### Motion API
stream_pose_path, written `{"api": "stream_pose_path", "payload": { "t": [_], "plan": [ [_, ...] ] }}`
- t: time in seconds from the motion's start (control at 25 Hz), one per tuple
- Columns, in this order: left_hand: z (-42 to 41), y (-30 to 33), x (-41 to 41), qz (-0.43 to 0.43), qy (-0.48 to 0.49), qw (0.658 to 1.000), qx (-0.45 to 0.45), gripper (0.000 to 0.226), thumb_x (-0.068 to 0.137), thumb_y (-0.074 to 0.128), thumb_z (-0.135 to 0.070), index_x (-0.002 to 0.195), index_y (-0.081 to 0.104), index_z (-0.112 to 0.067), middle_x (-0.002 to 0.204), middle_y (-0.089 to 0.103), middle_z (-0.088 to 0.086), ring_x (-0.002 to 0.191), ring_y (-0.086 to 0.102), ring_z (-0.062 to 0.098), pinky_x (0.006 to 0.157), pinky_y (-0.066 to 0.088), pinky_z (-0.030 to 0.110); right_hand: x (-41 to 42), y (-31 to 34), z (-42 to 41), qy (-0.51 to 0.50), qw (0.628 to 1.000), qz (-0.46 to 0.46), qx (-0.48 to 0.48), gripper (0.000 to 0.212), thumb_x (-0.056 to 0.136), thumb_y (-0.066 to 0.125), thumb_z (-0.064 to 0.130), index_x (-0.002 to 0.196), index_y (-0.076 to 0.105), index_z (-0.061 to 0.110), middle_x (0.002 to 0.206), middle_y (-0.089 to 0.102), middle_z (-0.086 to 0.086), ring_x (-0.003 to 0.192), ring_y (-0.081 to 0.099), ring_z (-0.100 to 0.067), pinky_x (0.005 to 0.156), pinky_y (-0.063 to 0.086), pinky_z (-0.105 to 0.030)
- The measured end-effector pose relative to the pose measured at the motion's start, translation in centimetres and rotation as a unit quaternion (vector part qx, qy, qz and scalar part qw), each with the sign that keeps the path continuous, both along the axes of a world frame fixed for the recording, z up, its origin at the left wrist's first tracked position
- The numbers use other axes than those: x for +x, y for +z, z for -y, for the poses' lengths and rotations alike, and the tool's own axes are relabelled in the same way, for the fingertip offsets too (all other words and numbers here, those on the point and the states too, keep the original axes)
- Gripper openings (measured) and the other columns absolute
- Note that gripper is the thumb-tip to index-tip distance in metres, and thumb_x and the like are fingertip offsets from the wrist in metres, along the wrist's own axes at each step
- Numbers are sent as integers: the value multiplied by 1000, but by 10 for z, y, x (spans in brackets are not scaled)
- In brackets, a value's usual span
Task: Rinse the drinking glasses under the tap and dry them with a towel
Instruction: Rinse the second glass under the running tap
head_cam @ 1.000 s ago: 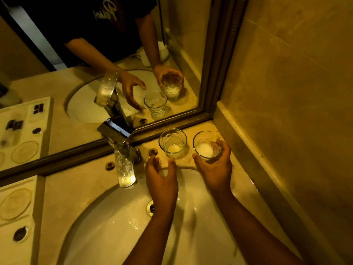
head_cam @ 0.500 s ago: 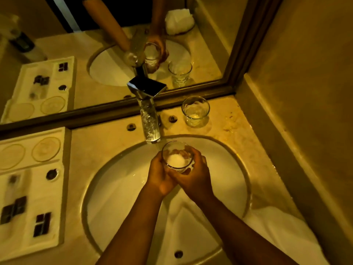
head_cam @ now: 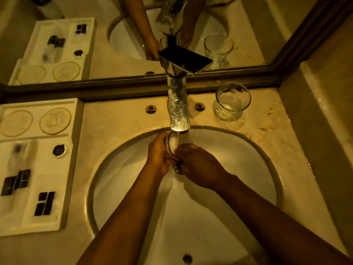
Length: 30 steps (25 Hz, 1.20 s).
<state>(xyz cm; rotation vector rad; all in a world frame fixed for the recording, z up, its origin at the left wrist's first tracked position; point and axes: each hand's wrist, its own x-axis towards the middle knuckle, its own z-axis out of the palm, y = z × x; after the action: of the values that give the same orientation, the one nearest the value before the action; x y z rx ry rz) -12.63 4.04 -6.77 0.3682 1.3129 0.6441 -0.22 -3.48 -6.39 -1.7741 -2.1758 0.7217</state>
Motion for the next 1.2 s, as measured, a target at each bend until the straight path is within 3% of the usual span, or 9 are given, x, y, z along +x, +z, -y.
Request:
{"api": "stream_pose_path", "payload": {
  "t": [0.12, 0.28, 0.4, 0.48, 0.64, 0.72, 0.88, 1.04, 1.2],
  "plan": [
    [0, 4, 1, -39, -28, 996, 75, 11, 90, 64, -20, 93, 74, -17, 84, 78, 9, 74, 74, 24, 64, 59, 33, 14, -1, -13, 61, 998, -1, -7, 58, 85, 61, 20, 139, 46, 32, 138, 54, 0, 115, 58, -21, 89, 54, -35],
    [2, 3, 3, 6, -23, 993, 119, 13, 98, 61, -15, 90, 72, -16, 76, 77, 5, 69, 73, 18, 60, 57, 28, 1, 2, -6, -20, 988, -136, -70, 55, 89, 62, 14, 142, 49, 24, 135, 59, -5, 119, 57, -22, 101, 46, -31],
    [7, 1, 10, -37, 1, 992, 122, 16, 97, 62, -17, 82, 67, -17, 54, 66, -6, 51, 64, 9, 51, 52, 22, -21, 18, -7, -158, 877, -395, -224, 40, 85, 63, 7, 124, 63, 18, 113, 70, -5, 106, 66, -22, 93, 55, -41],
    [8, 5, 11, -53, -1, 991, 124, 18, 96, 63, -17, 78, 66, -17, 51, 65, -9, 49, 64, 4, 49, 51, 19, -24, 24, -6, -200, 831, -462, -238, 33, 83, 63, 2, 113, 68, 16, 100, 72, -6, 97, 69, -22, 85, 57, -37],
    [2, 13, 8, -47, -39, 997, 52, 19, 94, 59, -25, 90, 75, -14, 76, 76, 5, 74, 72, 22, 68, 57, 33, -5, 15, 4, -21, 991, -93, -94, 37, 94, 58, 16, 131, 59, 23, 124, 66, -1, 111, 61, -20, 88, 45, -28],
    [-3, 11, 4, -63, -120, 991, 11, 31, 93, 51, -35, 92, 74, -14, 74, 73, 7, 63, 69, 22, 56, 54, 28, 8, 16, 2, 60, 997, 16, -46, 41, 94, 58, 18, 135, 56, 22, 132, 62, -4, 117, 58, -24, 93, 46, -31],
    [-12, 10, -15, -13, -282, 958, -51, 55, 95, 35, -52, 77, 63, -8, 56, 50, 12, 28, 35, 14, 34, 23, 11, 21, 18, -9, 82, 997, 0, -7, 41, 90, 66, 23, 131, 61, 18, 127, 65, -8, 113, 62, -29, 92, 52, -39],
    [-4, 10, -9, 88, -198, 976, -10, 57, 92, 39, -56, 81, 63, -6, 56, 58, 10, 31, 39, 11, 36, 21, 15, 9, 11, -10, -61, 977, -200, -37, 25, 95, 61, 31, 116, 72, 21, 108, 74, 2, 100, 68, -12, 89, 51, -25],
    [14, 7, 4, 15, -109, 990, 91, 50, 103, 36, -49, 108, 69, -12, 82, 76, 5, 75, 72, 16, 63, 52, 26, -12, 21, -10, -274, 861, -414, -108, 10, 91, 68, 23, 99, 73, 19, 85, 75, 2, 82, 73, -14, 76, 58, -27]
  ]
}}
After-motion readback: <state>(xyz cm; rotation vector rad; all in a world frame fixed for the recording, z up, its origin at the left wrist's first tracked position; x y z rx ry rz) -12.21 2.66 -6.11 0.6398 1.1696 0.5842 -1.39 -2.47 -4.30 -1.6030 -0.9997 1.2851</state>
